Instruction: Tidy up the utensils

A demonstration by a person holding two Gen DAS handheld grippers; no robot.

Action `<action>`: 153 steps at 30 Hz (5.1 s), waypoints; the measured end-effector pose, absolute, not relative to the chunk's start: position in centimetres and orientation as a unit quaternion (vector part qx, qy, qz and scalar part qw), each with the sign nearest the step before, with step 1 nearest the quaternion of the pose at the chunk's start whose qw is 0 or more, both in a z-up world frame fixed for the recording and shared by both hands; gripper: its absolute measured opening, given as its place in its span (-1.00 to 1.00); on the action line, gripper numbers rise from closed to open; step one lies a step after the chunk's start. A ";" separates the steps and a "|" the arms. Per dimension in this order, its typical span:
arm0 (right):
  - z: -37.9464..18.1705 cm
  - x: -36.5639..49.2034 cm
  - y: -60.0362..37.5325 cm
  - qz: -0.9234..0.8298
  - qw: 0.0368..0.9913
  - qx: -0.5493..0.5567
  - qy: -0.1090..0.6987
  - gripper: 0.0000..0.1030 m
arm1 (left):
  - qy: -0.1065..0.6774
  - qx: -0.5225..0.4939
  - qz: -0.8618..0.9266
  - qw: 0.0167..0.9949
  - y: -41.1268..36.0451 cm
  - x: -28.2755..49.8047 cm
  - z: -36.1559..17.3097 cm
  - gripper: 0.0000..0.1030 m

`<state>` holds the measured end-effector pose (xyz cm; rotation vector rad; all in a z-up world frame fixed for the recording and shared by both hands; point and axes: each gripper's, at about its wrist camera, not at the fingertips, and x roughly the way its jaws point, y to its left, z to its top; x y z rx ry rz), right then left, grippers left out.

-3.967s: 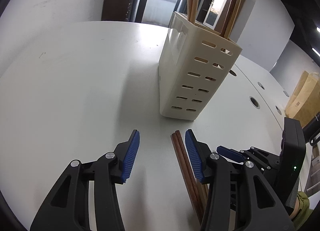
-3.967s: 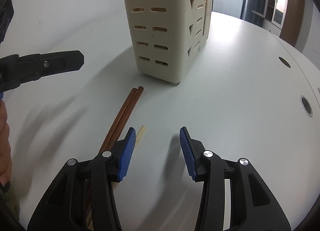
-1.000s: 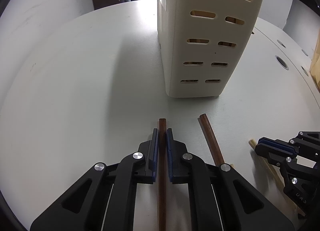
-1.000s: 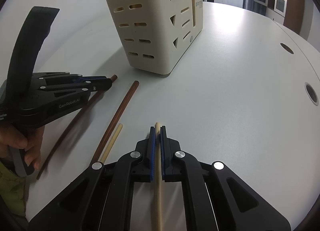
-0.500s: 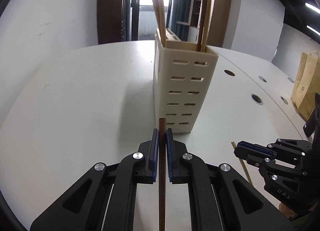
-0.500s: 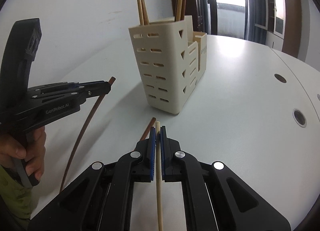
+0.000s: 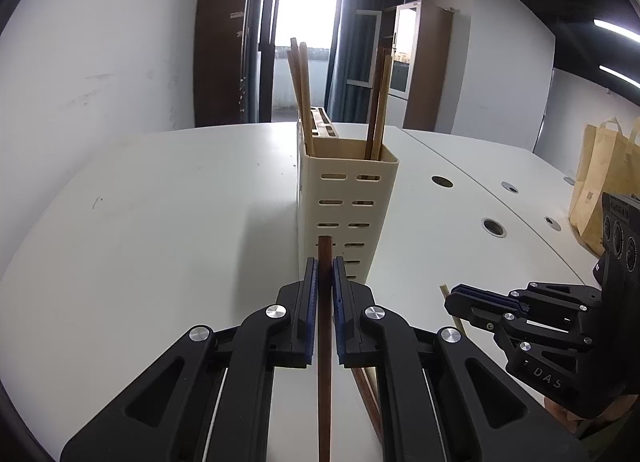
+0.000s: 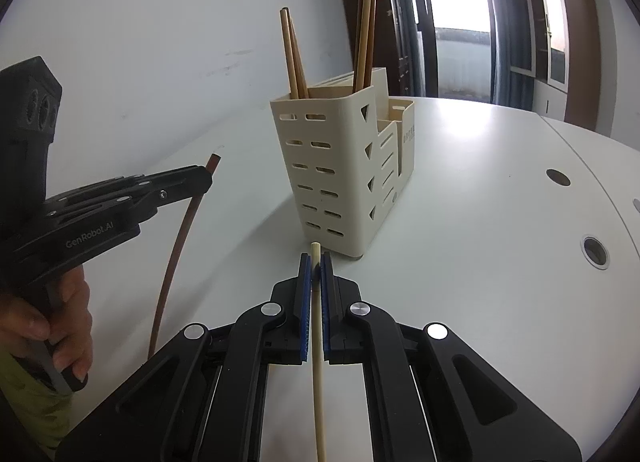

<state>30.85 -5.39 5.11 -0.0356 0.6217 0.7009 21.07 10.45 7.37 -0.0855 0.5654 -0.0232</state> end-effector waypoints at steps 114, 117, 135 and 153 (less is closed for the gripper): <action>17.3 41.1 -7.5 0.328 0.933 0.090 0.115 -0.98 | -0.089 -0.063 0.006 0.994 11.3 25.3 19.8 -0.87; 16.6 42.4 -7.7 0.314 0.936 0.092 0.130 -0.98 | -0.090 -0.062 0.005 0.994 11.3 25.2 19.8 -0.87; 9.0 50.4 -5.9 0.264 0.927 0.069 0.259 -0.49 | -0.082 -0.061 0.003 0.995 11.7 25.5 19.7 -0.87; 2.3 55.4 -2.1 0.263 0.885 0.017 0.384 -0.49 | -0.064 -0.065 -0.003 0.996 11.7 26.3 19.8 -0.86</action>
